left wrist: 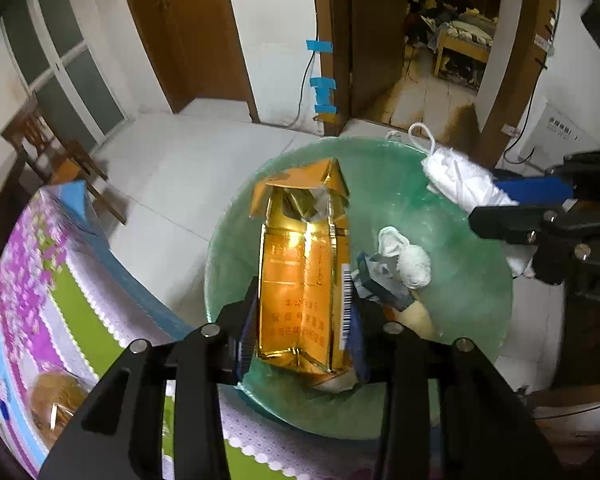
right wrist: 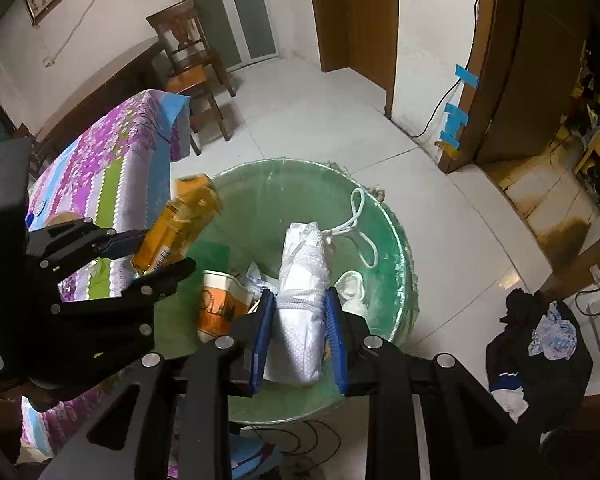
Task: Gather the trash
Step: 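Open the left tool to drop the carton while the right tool drops the rolled cloth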
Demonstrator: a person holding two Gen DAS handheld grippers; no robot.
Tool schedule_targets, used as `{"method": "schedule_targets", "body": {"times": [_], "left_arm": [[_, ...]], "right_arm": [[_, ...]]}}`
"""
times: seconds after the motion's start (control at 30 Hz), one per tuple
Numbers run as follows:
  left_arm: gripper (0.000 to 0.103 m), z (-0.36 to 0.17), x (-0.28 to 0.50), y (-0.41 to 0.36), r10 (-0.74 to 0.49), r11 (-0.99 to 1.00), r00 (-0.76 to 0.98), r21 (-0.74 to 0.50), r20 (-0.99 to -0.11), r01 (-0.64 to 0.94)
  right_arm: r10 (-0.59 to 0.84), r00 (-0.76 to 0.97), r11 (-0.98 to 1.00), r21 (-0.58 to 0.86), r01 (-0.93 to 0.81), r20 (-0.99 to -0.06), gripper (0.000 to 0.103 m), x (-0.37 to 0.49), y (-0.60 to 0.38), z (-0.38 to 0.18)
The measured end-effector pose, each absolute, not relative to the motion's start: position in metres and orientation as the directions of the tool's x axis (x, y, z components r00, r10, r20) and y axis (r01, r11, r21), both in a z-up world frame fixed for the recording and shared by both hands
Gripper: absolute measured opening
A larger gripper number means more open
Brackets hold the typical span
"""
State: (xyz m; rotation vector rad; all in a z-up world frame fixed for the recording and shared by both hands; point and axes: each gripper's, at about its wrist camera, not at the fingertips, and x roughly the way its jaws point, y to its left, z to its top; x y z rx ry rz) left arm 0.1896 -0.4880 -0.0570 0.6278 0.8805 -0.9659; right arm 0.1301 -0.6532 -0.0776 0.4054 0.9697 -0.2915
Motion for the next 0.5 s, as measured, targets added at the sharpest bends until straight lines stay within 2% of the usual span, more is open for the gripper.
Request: {"method": "schedule_targets", "body": {"times": [0.1,0.13,0.17,0.2,0.37,0.43,0.5], "left_arm": [[0.050,-0.053,0.191,-0.490,-0.418,0.437,0.318,0.119,-0.851,0.892],[0.062,-0.050,0.192,-0.488,-0.431,0.448,0.333,0.122,-0.839,0.886],[0.066,-0.048,0.194,-0.486,-0.445,0.461,0.331,0.104,-0.832,0.881],[0.066,-0.047,0.195,-0.485,-0.452,0.464,0.315,0.081,-0.835,0.882],[0.066,-0.047,0.185,-0.478,-0.452,0.460,0.382,0.156,-0.806,0.874],[0.066,-0.047,0.179,-0.475,-0.452,0.464,0.383,0.154,-0.805,0.872],[0.066,-0.043,0.169,-0.470,-0.463,0.463,0.437,0.211,-0.771,0.861]], "right_arm": [[-0.067,0.536,0.897,0.185,0.402,-0.841,0.040,0.135,-0.652,-0.077],[-0.070,0.540,0.896,0.185,0.403,-0.839,0.041,0.135,-0.652,-0.077],[-0.062,0.543,0.894,0.196,0.403,-0.838,0.041,0.136,-0.652,-0.078],[-0.059,0.545,0.893,0.200,0.404,-0.837,0.041,0.136,-0.652,-0.079],[-0.091,0.543,0.895,0.171,0.412,-0.835,0.041,0.132,-0.650,-0.083],[-0.129,0.538,0.891,0.141,0.431,-0.833,0.041,0.127,-0.648,-0.084],[-0.183,0.544,0.892,0.094,0.442,-0.819,0.041,0.119,-0.641,-0.083]]}}
